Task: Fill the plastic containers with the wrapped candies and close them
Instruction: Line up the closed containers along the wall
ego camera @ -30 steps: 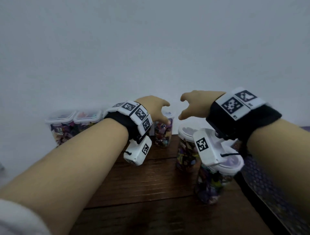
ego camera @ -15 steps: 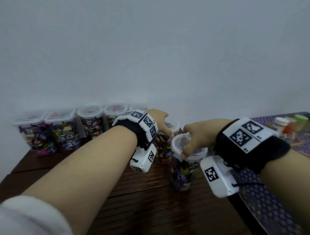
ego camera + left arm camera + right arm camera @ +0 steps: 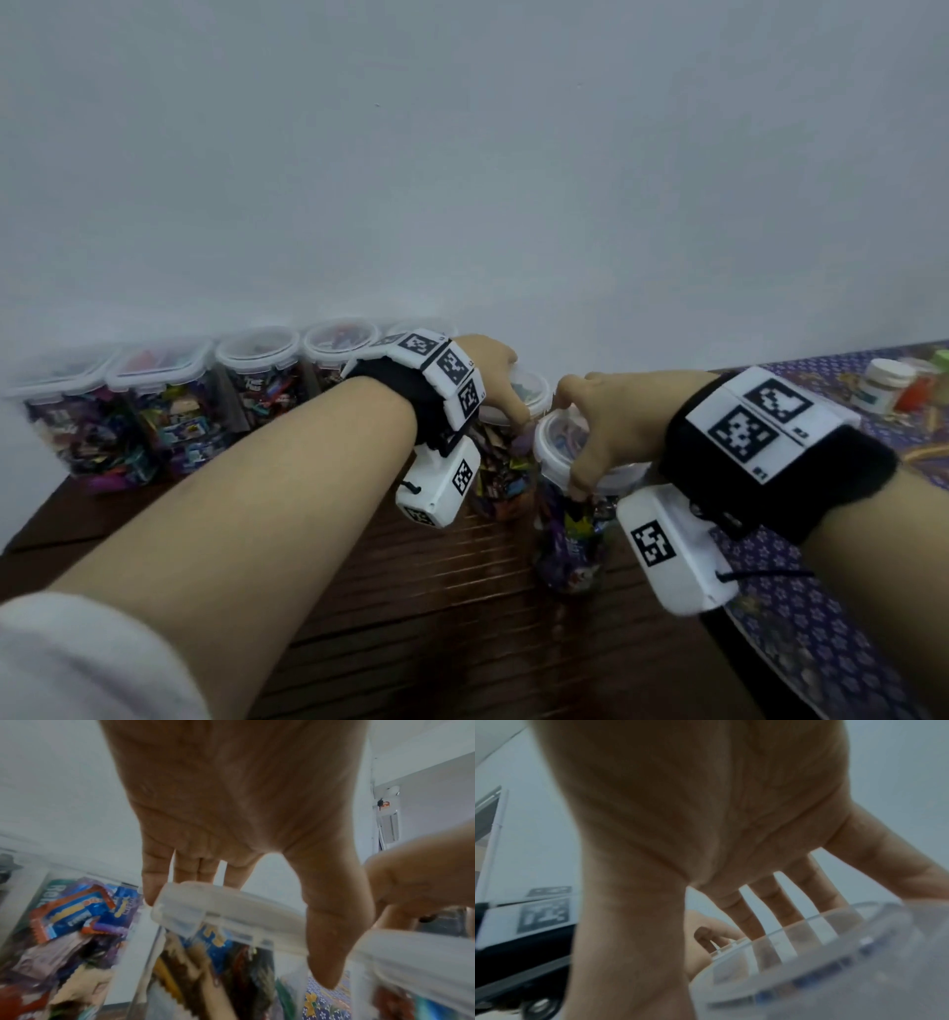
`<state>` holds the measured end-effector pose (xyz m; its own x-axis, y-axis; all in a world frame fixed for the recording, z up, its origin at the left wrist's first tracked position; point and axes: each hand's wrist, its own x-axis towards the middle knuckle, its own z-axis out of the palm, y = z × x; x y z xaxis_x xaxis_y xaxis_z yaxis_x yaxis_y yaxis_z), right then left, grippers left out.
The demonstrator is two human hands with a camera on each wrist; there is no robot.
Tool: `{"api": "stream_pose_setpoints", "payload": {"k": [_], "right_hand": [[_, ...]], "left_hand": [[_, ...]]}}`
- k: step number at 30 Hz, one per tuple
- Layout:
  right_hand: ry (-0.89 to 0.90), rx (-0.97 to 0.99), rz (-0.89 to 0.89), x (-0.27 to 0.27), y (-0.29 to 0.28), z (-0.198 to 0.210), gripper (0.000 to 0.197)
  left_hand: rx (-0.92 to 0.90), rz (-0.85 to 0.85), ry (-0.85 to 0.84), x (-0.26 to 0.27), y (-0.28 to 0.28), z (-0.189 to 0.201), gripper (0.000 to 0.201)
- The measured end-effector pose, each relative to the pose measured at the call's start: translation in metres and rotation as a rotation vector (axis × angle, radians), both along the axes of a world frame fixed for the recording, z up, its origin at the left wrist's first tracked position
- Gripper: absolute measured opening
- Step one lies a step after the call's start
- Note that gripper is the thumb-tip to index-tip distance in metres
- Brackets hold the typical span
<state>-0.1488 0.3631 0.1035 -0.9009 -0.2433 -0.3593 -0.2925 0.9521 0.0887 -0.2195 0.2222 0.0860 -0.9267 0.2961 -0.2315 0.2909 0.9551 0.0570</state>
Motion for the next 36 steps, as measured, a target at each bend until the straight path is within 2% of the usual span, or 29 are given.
{"api": "stream_pose_setpoints", "payload": {"k": [5,9,13,21,26,30,33,36], "right_hand": [[0.072,-0.026,-0.071,-0.036,0.013,0.003,0.086],[0.165,-0.112,-0.131,-0.074,0.022,0.003,0.086],[0.256,-0.186,-0.184,-0.113,0.023,-0.005,0.083],[0.315,-0.342,-0.251,-0.18,0.01,-0.025,0.08],[0.364,-0.38,-0.276,-0.197,0.008,-0.034,0.074],[0.412,-0.37,-0.247,-0.2,0.006,-0.04,0.054],[0.405,-0.374,-0.252,-0.196,0.008,-0.043,0.056],[0.414,-0.405,-0.253,-0.19,0.012,-0.049,0.059]], "left_hand": [[0.007,0.009,0.091,-0.018,-0.005,0.004,0.089],[0.038,0.021,0.197,-0.041,-0.01,0.006,0.08],[0.081,0.034,0.26,-0.065,-0.011,0.002,0.087],[0.119,0.069,0.273,-0.101,-0.015,-0.013,0.085],[0.121,0.086,0.24,-0.114,-0.016,-0.018,0.075],[0.139,0.076,0.239,-0.118,-0.018,-0.022,0.086],[0.122,0.054,0.224,-0.114,-0.021,-0.024,0.096],[0.176,0.062,0.246,-0.104,-0.032,-0.009,0.086]]}}
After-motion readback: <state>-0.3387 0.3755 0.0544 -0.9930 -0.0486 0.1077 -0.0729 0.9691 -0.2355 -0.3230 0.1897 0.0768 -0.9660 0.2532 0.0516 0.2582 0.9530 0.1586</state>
